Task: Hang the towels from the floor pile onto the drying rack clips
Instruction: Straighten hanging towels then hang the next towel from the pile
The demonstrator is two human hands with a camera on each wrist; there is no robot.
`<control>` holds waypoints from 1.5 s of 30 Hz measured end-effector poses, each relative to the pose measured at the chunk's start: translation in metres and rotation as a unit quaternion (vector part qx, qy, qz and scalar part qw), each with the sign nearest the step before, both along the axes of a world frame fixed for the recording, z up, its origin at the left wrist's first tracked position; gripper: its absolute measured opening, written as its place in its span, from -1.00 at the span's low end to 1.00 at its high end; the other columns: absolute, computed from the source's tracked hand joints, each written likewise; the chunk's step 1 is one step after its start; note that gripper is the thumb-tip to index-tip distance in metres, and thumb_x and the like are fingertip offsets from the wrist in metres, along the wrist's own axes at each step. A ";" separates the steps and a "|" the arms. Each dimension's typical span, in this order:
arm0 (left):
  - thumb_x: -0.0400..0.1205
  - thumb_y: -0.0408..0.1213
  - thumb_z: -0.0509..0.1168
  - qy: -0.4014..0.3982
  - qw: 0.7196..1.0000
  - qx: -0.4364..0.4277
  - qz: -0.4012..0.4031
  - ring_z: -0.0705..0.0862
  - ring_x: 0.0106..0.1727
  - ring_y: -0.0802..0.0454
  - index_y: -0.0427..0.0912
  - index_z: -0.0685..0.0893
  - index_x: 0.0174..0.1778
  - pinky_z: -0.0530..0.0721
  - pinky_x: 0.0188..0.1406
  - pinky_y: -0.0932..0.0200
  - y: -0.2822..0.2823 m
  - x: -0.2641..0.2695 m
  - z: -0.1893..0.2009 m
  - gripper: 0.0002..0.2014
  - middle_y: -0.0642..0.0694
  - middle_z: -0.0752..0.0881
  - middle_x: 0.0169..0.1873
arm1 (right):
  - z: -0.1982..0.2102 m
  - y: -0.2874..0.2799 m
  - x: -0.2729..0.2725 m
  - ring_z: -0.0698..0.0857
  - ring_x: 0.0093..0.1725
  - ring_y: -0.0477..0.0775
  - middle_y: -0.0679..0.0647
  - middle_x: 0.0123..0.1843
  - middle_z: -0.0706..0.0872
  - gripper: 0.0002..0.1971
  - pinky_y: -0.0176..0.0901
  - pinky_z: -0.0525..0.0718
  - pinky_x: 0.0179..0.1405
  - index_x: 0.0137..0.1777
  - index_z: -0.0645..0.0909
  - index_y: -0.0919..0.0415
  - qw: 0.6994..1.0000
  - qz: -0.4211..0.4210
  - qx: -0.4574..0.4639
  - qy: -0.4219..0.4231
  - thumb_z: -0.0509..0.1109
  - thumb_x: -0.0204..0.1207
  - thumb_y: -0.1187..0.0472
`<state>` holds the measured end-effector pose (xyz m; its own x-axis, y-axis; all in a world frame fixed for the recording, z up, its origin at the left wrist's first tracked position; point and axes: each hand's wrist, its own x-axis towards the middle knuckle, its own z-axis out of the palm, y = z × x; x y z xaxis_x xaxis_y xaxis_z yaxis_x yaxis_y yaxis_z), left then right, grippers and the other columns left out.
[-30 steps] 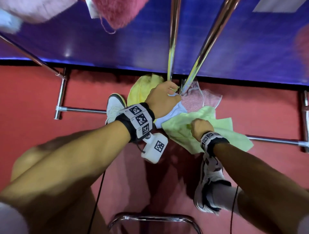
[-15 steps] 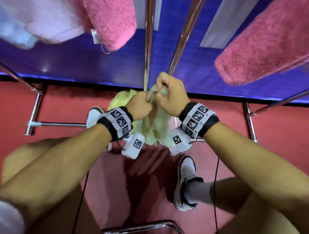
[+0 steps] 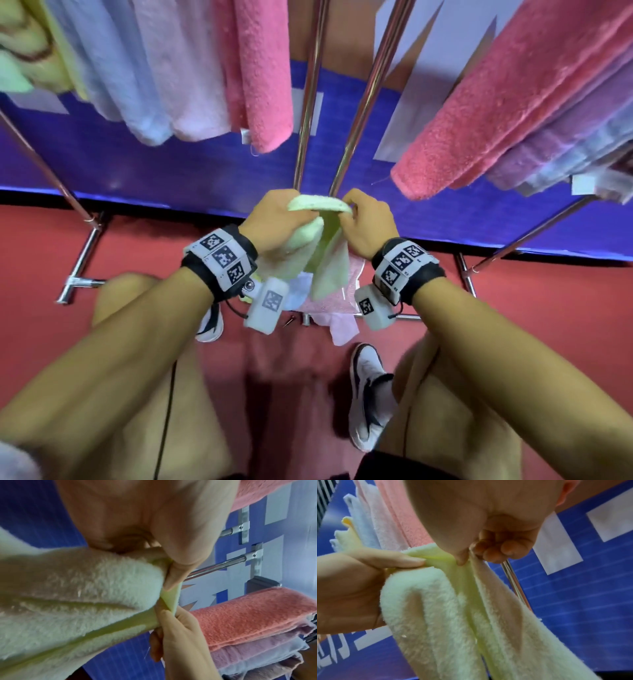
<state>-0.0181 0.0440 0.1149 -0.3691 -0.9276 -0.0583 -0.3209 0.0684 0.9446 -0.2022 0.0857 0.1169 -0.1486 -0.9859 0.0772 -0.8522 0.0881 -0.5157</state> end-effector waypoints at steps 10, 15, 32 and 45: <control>0.33 -0.35 0.48 0.123 0.984 0.131 0.014 0.52 -0.39 0.00 -0.06 0.48 -0.36 0.45 -0.45 0.21 0.050 -0.004 -0.012 -0.74 -0.05 0.54 -0.45 | -0.018 0.046 0.020 0.75 -0.23 0.21 -0.01 -0.32 0.78 -0.77 0.17 0.75 -0.13 -0.10 0.67 0.00 0.989 -0.011 0.011 -0.148 0.16 0.50 0.15; 0.37 -0.39 0.47 0.150 0.973 0.176 0.011 0.36 -0.34 -0.05 0.00 0.40 -0.52 0.35 -0.36 0.13 0.061 -0.017 -0.042 -0.64 -0.09 0.39 -0.48 | -0.050 0.059 0.014 0.78 -0.32 0.06 0.01 -0.36 0.77 -0.72 0.09 0.78 -0.19 -0.03 0.68 -0.04 0.972 -0.004 0.009 -0.234 0.17 0.51 0.27; 0.46 -0.43 0.39 0.293 0.918 0.255 -0.076 0.79 -0.12 -0.06 -0.19 0.72 0.14 0.77 -0.11 0.12 0.051 -0.022 -0.043 -0.68 -0.15 0.81 -0.10 | -0.109 0.047 -0.005 0.70 0.04 -0.04 -0.04 0.14 0.72 -0.45 0.02 0.71 0.11 0.33 0.56 -0.07 0.935 -0.086 0.059 -0.340 0.48 0.29 0.19; 0.38 -0.17 0.66 0.030 0.977 0.207 -0.035 0.67 -0.46 0.21 -0.14 0.71 0.08 0.55 -0.44 0.43 0.048 -0.016 -0.072 -0.59 0.02 0.72 -0.41 | -0.092 0.056 -0.007 0.47 -0.38 -0.10 -0.08 -0.36 0.51 -0.94 -0.05 0.38 -0.33 -0.12 0.41 0.10 0.975 0.027 -0.037 -0.217 0.12 0.49 0.23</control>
<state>-0.0345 0.0916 0.0434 -0.4445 -0.8021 -0.3989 -0.2714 -0.3038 0.9133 -0.2087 0.1421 0.0248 -0.1316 -0.9873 0.0892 -0.5549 -0.0012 -0.8319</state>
